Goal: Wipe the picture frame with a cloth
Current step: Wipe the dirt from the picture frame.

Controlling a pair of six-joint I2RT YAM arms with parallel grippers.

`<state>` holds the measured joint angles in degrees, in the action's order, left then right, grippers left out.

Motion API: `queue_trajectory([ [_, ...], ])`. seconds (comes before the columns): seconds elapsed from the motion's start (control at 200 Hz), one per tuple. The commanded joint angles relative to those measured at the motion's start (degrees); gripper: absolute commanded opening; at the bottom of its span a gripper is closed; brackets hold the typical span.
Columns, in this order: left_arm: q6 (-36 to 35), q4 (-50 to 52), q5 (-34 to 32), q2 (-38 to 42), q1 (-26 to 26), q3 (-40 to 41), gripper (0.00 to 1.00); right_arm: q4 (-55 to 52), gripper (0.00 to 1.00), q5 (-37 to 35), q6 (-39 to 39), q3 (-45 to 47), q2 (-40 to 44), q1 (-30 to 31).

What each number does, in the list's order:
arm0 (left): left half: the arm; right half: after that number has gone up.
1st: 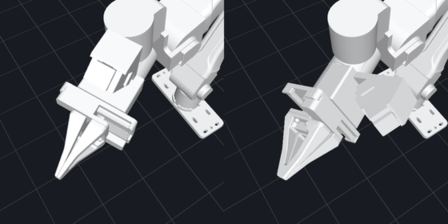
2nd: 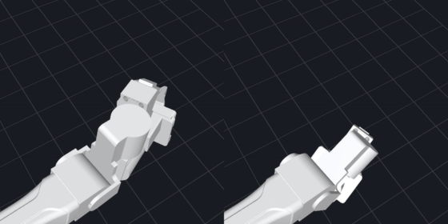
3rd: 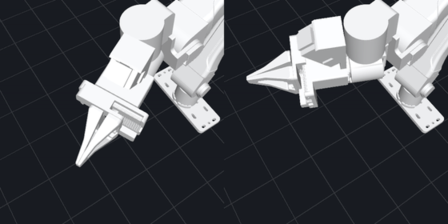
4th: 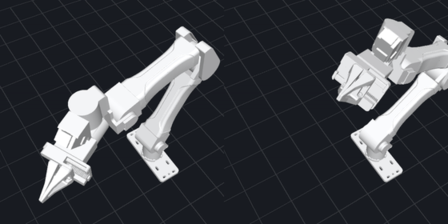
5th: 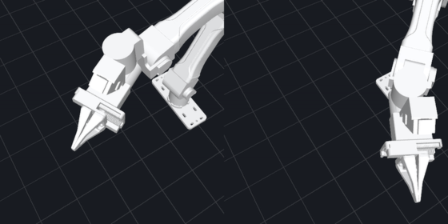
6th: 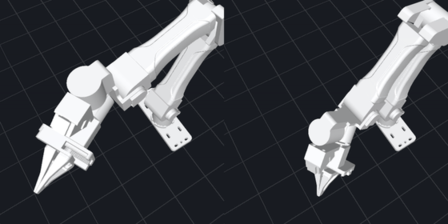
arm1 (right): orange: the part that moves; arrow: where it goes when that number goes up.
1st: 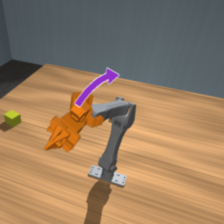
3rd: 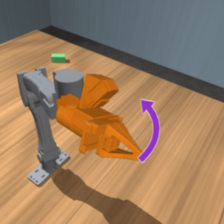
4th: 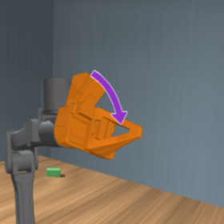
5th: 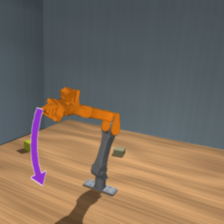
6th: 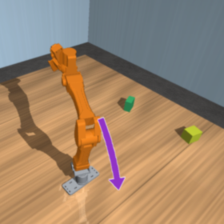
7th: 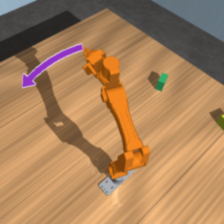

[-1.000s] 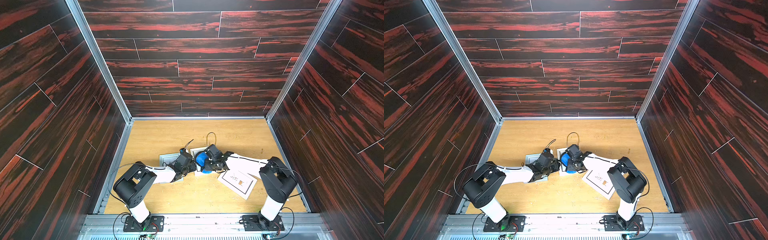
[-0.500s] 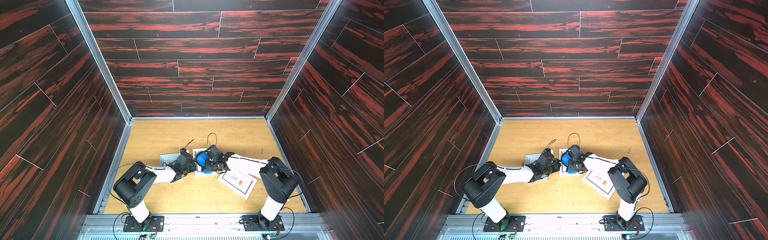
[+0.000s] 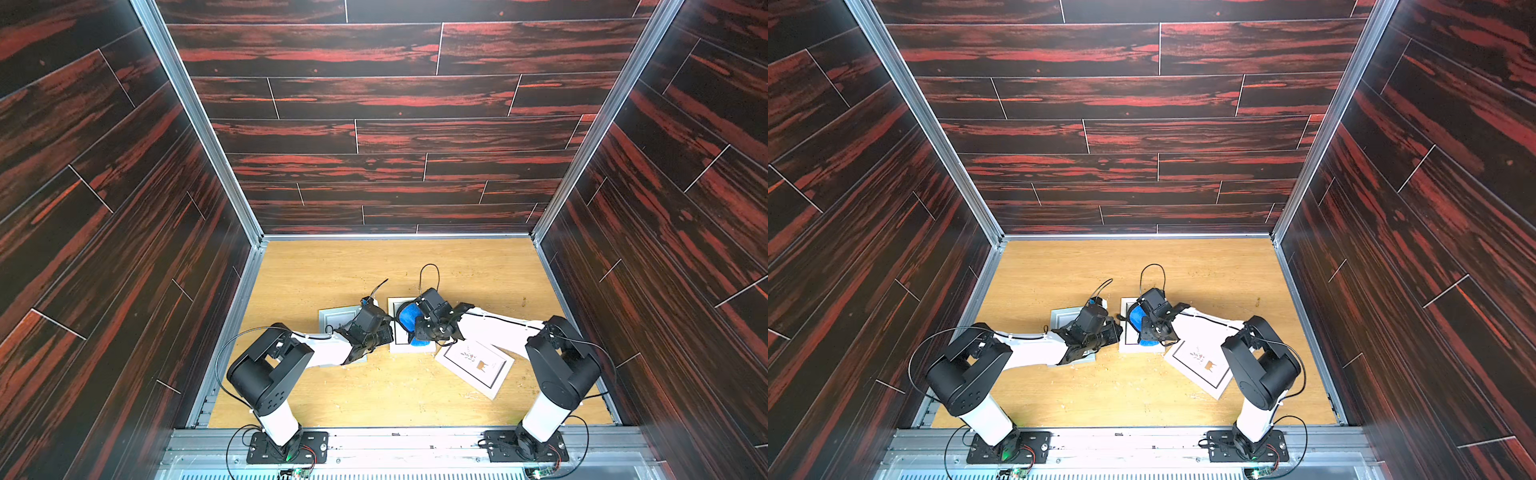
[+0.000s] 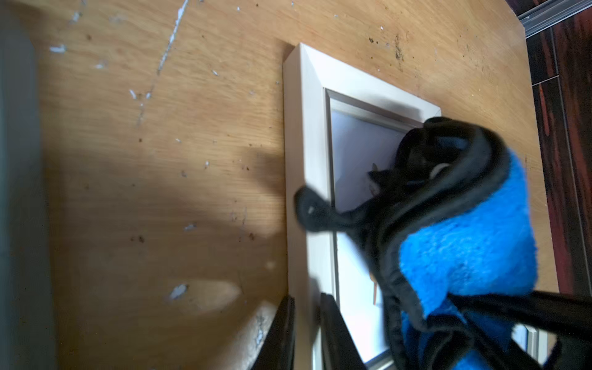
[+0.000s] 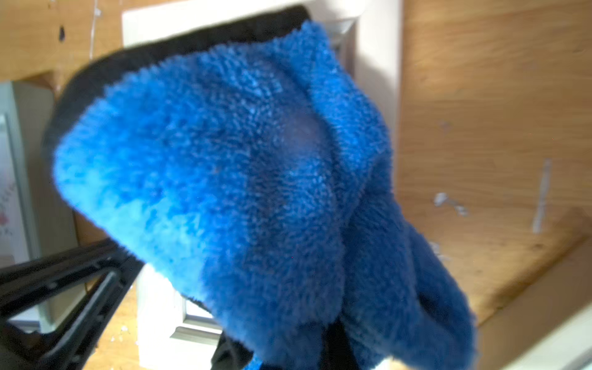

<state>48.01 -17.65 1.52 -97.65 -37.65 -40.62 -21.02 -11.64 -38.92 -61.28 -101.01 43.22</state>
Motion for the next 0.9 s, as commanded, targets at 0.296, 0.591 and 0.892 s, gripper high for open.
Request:
queue_trajectory([
  [0.296, -1.3, 8.8, -1.3, -2.4, 0.7, 0.3, 0.19, -4.4, 0.0, -3.2, 5.8, -18.4, -13.9, -6.4],
  [0.591, -1.4, 8.6, -1.2, -2.4, 0.7, 0.5, 0.2, 1.4, 0.0, -1.4, 3.1, -5.6, -7.2, -4.2],
  [0.892, -1.3, 9.0, -1.4, -2.4, 0.7, 0.1, 0.2, -1.5, 0.0, 4.8, 4.5, -25.8, -20.7, -1.0],
])
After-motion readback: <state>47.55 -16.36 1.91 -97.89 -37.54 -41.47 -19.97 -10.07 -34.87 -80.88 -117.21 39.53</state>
